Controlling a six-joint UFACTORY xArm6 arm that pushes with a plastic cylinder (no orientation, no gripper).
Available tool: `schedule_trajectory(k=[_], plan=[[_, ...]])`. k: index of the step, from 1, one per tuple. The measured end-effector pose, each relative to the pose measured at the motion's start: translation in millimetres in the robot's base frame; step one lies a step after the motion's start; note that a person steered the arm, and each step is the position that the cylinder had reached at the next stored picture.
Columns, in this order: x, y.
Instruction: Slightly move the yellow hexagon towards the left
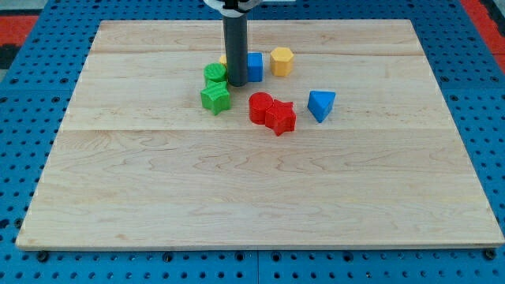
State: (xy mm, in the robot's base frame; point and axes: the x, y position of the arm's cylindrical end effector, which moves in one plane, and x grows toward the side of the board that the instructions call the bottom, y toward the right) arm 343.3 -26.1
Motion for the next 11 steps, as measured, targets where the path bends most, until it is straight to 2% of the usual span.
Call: schedule_trajectory(k=[1,2,4,5,6,7,8,10,11], plan=[[-2,5],[24,25],[14,116],[-10,171],[-60,167],[-41,128],[-40,102],[-73,112],[-65,78]])
